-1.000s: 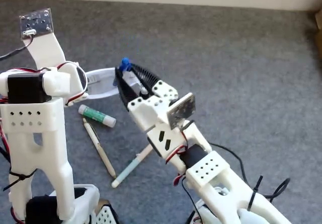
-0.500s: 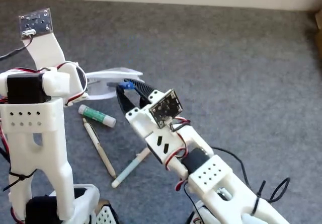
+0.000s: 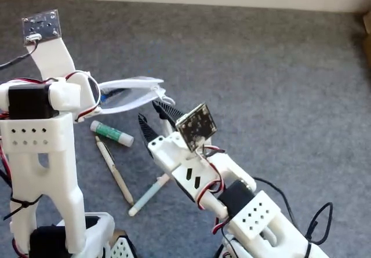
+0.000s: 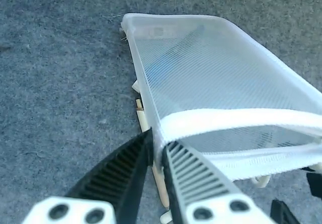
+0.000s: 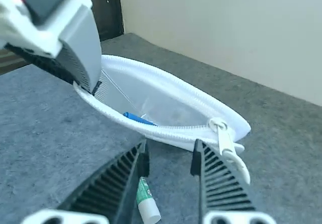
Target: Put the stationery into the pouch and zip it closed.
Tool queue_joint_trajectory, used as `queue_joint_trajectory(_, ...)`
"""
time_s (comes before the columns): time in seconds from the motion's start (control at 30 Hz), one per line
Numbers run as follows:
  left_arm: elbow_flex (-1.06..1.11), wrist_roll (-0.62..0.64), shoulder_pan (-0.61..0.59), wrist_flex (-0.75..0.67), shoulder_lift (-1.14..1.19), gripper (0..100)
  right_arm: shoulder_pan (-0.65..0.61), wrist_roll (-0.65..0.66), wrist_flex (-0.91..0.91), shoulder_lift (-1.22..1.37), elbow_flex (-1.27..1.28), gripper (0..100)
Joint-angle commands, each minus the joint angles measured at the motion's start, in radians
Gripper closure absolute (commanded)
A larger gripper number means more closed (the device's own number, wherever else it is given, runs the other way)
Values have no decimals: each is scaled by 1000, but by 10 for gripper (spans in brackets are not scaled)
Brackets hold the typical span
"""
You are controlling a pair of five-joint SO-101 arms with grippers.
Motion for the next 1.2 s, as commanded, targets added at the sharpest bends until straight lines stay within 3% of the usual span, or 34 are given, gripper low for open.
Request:
queue_joint_trajectory(0.0,-54,9,-41,-2,-19,993,-7,-44,130,-25,-148,865)
queue_joint_trajectory(0.23,-56,9,-104,-3,-25,993,-7,-101,409,-22,-325,865)
queue_joint_trajectory(0.67,-53,6,-203,-3,-21,993,1,-106,697,-21,-355,867)
queue_joint_trajectory(0.9,35,6,-203,-71,-27,993,53,-304,826,19,-354,867)
queue_joint_trajectory(1.17,48,6,-203,-74,-27,993,54,-552,855,315,-361,865)
